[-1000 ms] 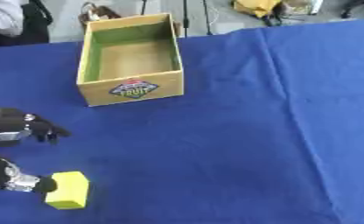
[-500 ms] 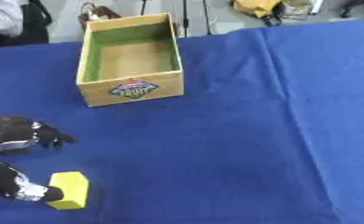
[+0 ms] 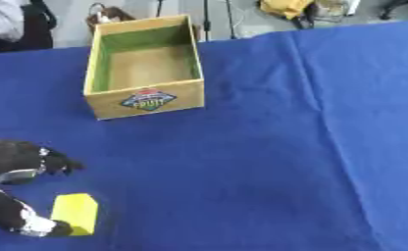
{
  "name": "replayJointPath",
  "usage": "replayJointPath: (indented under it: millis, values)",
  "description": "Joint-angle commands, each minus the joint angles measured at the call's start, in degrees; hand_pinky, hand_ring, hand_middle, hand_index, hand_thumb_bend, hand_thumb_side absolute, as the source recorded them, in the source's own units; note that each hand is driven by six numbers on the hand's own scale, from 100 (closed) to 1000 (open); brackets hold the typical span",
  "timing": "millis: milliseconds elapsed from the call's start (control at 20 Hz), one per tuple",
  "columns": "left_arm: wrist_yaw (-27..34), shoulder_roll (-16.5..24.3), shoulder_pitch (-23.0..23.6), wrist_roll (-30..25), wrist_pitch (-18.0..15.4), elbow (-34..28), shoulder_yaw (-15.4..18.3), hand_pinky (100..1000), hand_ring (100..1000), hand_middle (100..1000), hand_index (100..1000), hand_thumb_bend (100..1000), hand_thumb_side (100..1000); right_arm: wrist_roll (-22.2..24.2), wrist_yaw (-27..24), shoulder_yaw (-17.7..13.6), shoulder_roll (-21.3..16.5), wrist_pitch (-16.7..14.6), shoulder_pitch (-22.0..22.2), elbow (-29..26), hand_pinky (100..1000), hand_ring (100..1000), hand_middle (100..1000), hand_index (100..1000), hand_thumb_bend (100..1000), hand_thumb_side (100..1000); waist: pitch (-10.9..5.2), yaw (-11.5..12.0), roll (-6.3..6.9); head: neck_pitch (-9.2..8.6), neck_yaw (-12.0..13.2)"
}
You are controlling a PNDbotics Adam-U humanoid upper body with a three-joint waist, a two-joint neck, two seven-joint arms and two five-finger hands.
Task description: Pick up objects on the table and place them in the box.
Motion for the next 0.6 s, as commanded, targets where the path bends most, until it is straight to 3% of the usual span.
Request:
replayJointPath:
  millis: [50, 600]
  values:
    - [-1.16, 0.46, 0.14, 0.48, 1.09, -0.71, -0.26, 725, 766, 800, 988, 586, 888, -0.03, -0.33, -0.24, -0.96, 0.24, -0.72, -0.93, 737, 715, 695, 795, 100, 653, -0.79, -0.11, -0.20, -0.74, 0.24]
    - [-4.05, -0.79, 0.98, 1.58, 2.88, -0.71, -1.32, 670, 734, 736, 909, 534, 866, 0.13, -0.45, -0.15, -0.53, 0.44, -1.00, -0.93, 739, 711, 692, 791, 100, 654, -0.32, -0.38, -0.24, -1.09, 0.48]
